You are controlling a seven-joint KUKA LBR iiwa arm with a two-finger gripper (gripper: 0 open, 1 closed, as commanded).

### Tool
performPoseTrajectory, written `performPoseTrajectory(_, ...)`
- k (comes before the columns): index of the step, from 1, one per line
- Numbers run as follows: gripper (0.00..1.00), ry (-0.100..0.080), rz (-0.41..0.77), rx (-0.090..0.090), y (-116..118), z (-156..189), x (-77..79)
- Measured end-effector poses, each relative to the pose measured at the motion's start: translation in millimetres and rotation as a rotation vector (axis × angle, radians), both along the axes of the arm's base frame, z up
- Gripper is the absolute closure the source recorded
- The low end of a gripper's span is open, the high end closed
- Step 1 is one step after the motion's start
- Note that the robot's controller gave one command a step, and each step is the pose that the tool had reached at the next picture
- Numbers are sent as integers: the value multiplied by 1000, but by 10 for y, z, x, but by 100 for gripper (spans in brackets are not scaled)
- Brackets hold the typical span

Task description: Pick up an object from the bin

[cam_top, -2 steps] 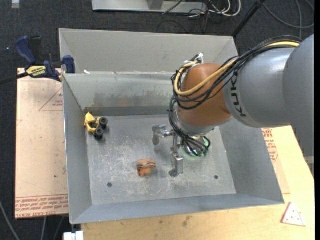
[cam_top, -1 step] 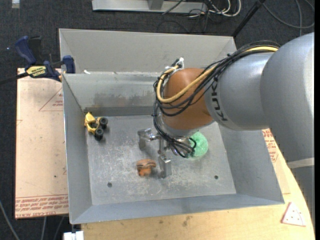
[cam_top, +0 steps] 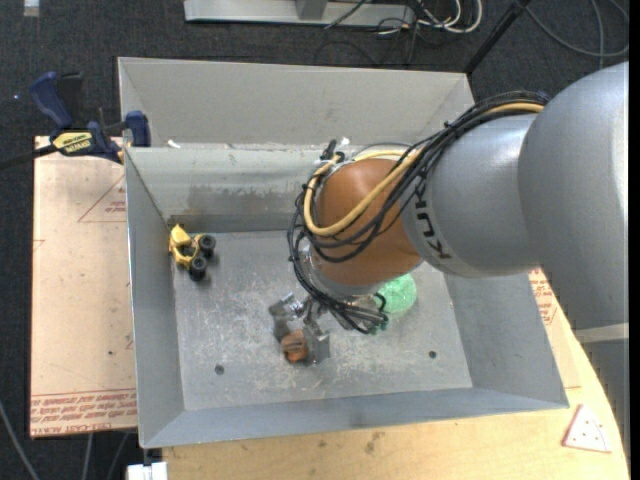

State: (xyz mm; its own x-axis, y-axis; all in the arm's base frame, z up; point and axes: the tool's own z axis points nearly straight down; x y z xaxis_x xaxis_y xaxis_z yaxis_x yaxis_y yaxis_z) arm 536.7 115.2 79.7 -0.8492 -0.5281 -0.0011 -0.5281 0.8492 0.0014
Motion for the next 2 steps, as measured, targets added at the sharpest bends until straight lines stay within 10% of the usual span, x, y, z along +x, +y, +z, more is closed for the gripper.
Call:
performPoseTrajectory(1,100,0,0,0,-1,0,0)
performPoseTrajectory(2,100,-11,55,1,-132,1741,320)
